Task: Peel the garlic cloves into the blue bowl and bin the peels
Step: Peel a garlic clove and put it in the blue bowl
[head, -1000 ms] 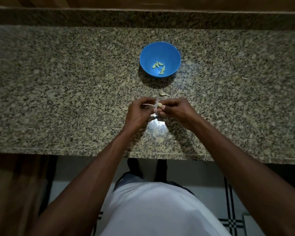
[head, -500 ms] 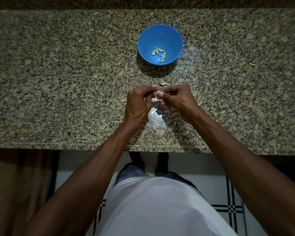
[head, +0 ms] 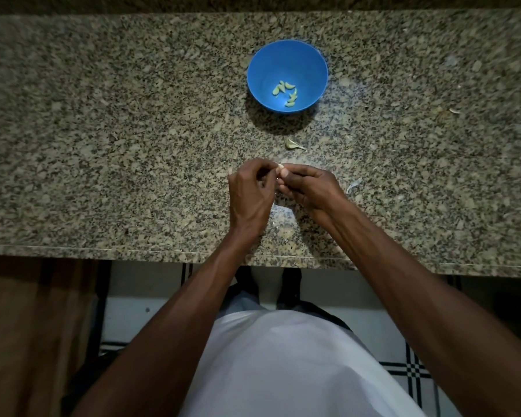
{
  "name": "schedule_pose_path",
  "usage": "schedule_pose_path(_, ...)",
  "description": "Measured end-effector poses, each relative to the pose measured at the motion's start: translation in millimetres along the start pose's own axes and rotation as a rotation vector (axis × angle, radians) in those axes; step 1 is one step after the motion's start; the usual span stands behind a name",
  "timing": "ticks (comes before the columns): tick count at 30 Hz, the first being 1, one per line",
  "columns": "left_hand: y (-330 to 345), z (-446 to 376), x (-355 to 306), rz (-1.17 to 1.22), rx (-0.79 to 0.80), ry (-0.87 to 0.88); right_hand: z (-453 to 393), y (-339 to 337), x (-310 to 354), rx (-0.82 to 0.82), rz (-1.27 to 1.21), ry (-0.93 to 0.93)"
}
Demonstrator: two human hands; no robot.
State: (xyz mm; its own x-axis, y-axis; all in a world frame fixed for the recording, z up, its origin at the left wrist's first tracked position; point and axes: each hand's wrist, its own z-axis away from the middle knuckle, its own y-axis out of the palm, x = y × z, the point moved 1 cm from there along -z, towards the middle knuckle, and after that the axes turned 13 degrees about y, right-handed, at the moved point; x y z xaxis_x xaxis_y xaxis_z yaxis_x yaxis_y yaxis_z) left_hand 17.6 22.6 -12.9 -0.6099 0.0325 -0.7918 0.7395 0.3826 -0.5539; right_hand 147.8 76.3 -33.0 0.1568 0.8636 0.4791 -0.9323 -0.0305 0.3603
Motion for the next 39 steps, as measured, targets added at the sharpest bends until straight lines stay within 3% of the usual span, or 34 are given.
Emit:
schedule_pose_path(4, -1.3, 1.2, 8.0, -0.059, 0.087, 0.068, 1.4, -2.4, 3.1, 0.028, 0.101, -0.007)
schedule_pose_path(11, 4.0, 6.9, 23.3, -0.107, 0.188, 0.134, 3.1, -3.4, 16.5, 0.017, 0.530, -0.145)
schedule_pose_path(15, 5.7, 8.8, 24.7, -0.080, 0.206, 0.140, 1.7, -6.3, 12.8, 0.013, 0.421, -0.100)
schedule_pose_path(21, 1.2, 9.4, 25.6, -0.065, 0.223, 0.139, -0.7, -5.2, 7.7, 0.104, -0.023, 0.066)
schedule_pose_path(30, -9.0, 11.2, 32.2, 0.007, 0.115, -0.173, -5.5, -7.5, 10.8, -0.073, 0.109, -0.047)
schedule_pose_path(35, -12.1, 10.6, 34.4, 0.007, 0.133, -0.185, -5.6, -13.2, 14.8, -0.078, 0.309, -0.107)
schedule_pose_path(39, -10.3, 6.6, 29.2, 0.076, 0.096, -0.314, -4.9, -13.2, 12.8, -0.069, 0.379, -0.146)
